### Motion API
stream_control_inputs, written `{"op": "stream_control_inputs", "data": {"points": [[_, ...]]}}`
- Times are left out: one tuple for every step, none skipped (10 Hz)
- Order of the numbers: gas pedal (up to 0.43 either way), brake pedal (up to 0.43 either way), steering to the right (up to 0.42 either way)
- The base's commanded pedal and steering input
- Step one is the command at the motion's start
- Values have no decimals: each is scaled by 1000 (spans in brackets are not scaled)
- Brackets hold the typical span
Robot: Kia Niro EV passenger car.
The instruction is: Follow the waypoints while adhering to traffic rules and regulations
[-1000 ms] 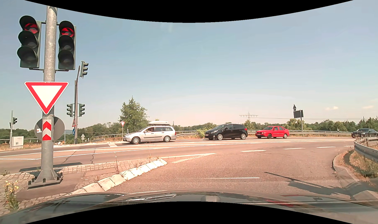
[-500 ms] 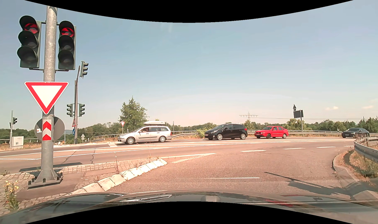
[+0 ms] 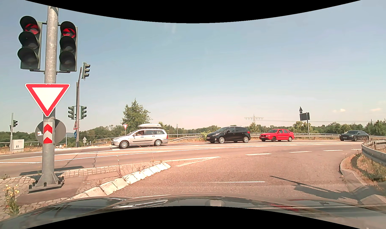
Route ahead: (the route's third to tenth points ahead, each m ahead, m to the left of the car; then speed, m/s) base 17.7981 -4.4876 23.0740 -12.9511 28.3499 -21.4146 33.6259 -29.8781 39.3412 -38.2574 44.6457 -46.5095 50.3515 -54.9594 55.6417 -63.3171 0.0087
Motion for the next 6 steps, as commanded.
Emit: {"op": "stream_control_inputs", "data": {"points": [[0,274,224],[0,274,224],[0,274,224],[0,274,224],[0,274,224],[0,274,224]]}}
